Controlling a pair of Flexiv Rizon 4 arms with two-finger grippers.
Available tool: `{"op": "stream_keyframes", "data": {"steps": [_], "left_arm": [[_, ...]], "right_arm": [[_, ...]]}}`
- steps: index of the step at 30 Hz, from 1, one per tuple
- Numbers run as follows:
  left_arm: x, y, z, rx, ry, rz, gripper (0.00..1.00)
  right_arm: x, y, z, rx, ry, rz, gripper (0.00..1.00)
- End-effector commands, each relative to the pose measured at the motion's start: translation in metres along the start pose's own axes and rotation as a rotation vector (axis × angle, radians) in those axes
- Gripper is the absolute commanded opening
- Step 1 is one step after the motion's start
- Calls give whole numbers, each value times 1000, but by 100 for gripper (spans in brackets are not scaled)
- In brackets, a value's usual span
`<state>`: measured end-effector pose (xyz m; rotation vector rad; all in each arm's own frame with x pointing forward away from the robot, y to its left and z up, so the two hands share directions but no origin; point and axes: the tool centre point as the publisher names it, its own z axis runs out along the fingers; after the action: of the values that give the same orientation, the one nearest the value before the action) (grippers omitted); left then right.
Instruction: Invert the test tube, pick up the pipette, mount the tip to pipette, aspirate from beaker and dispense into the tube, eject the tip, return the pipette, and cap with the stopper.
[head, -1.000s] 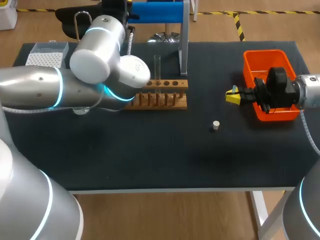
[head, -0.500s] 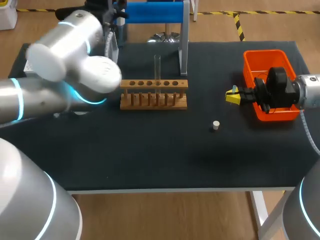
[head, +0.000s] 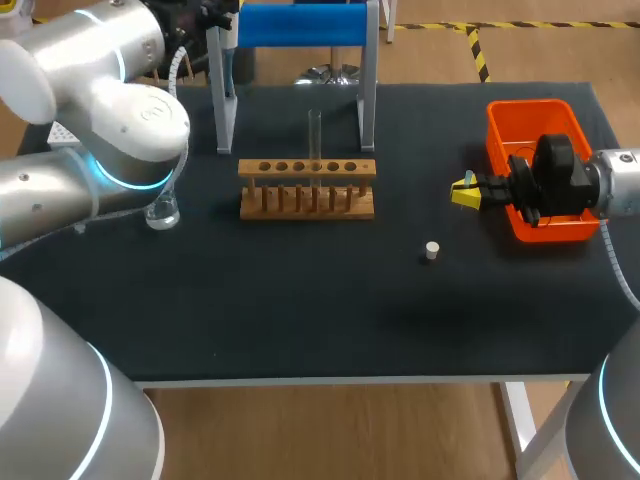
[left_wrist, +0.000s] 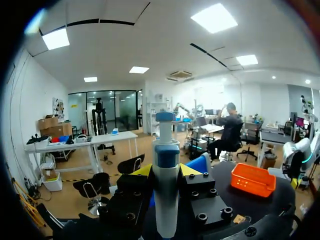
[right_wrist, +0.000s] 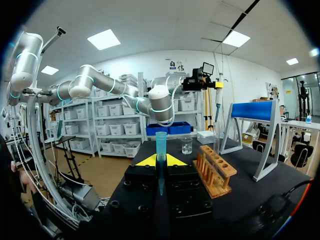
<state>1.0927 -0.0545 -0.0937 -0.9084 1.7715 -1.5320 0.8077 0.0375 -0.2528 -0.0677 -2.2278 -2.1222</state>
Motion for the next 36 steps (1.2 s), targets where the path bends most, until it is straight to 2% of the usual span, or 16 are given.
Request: {"op": "stream_keyframes", "data": {"steps": [1,3,8,15,17,33,36], "left_arm": [[10,-1,-22,85,181,9,0],[19,-4,-32,107,209,29,0],[41,-9,-50,169,351,10,0],[61,-23,-67,184,511,-7,0],[69,-30,-69,183,639,-35,0],[69,-30,-69,183,639,-35,0],[79,-45,-76,179,670,16,0]], "right_arm": [[1,0,0,1,-1,-1,0],[1,0,0,1,-1,-1,0],[1,0,0,1,-1,-1,0],[1,0,0,1,-1,-1,0],[1,0,0,1,-1,-1,0],[1,0,0,1,-1,-1,0],[1,0,0,1,-1,-1,0]]}}
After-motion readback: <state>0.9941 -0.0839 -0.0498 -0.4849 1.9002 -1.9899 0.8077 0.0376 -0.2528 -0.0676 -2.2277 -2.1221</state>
